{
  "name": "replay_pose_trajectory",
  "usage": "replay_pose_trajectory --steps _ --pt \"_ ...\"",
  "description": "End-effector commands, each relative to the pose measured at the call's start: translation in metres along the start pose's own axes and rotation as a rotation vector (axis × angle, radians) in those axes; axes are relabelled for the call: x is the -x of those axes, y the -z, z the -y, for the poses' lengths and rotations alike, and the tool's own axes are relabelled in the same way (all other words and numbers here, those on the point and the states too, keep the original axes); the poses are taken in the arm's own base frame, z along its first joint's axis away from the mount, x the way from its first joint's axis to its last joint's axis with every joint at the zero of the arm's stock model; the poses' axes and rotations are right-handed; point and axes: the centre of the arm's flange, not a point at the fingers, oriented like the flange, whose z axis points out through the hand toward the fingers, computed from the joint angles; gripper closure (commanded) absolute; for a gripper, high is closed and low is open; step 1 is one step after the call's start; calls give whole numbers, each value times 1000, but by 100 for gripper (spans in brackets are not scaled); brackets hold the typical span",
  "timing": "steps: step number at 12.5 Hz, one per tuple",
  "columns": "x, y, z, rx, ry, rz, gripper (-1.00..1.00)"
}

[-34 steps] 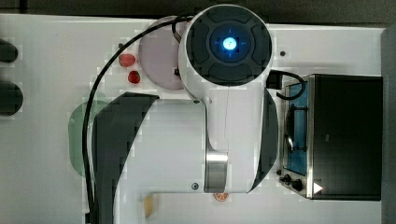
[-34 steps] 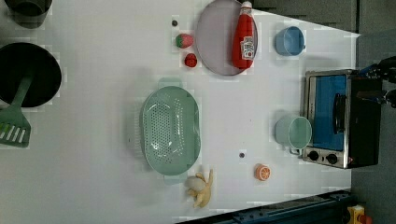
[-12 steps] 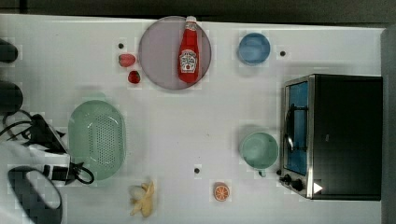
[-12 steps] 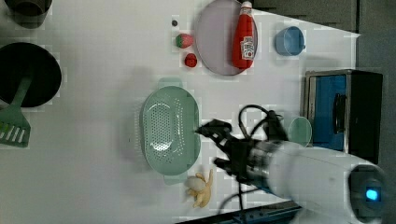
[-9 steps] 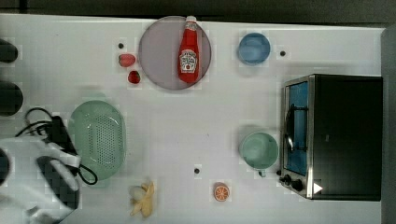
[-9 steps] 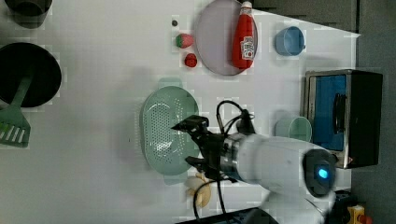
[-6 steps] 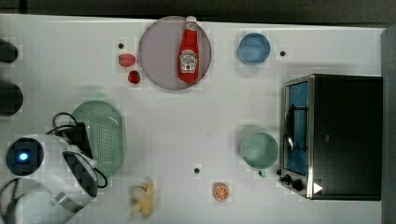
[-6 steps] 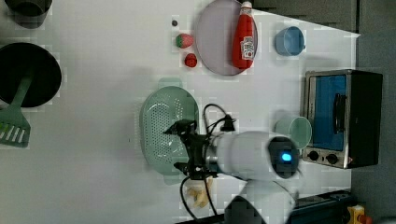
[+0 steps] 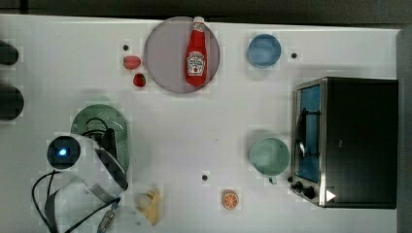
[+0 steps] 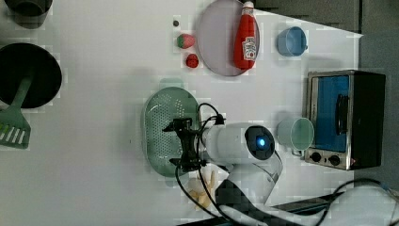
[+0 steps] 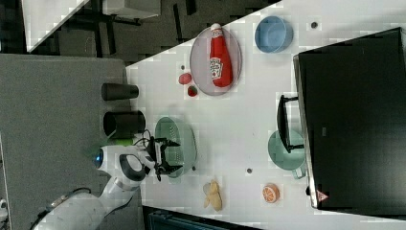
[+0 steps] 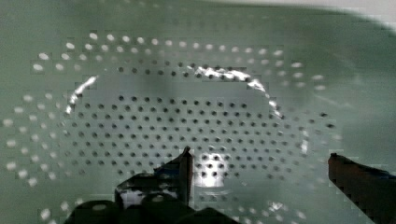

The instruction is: Drag strainer left to right.

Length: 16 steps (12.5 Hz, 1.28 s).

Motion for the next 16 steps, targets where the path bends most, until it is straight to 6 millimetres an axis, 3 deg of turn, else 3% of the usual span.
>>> replay_pose_trajectory --steps 1,7,16 --pt "-12 5 16 -69 -93 15 -100" --pt "-44 -1 21 -66 -131 -20 -100" --pt "-135 14 15 -62 -143 -70 -100"
